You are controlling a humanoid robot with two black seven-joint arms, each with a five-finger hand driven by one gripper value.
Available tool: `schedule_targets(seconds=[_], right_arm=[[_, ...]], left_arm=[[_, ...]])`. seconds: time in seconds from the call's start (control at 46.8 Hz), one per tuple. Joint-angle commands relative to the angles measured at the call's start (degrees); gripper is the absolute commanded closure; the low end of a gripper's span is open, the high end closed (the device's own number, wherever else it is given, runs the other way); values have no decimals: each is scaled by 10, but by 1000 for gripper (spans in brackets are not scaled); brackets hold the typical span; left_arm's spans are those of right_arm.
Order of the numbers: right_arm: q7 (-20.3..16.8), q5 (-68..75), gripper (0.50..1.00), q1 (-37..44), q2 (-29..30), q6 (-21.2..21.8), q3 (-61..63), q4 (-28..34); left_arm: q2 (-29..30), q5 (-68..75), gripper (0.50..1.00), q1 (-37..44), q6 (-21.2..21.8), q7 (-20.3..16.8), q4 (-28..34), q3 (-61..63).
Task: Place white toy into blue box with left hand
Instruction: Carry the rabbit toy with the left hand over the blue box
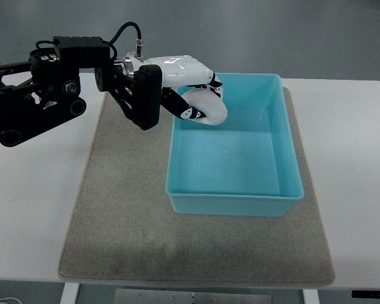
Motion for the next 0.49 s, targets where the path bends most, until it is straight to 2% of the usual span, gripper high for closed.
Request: schedule_targets(seconds=[0.0, 0.449, 0.47], right_arm=[[0, 0, 564, 0, 0, 0, 0, 0], [0, 0, 564, 0, 0, 0, 0, 0], [0, 0, 564, 0, 0, 0, 0, 0]], left_arm=[[-8, 0, 1000, 0, 0, 0, 8, 9], [-28, 1, 1000, 13, 1, 0, 15, 32], [-29, 1, 984, 13, 1, 0, 15, 32]])
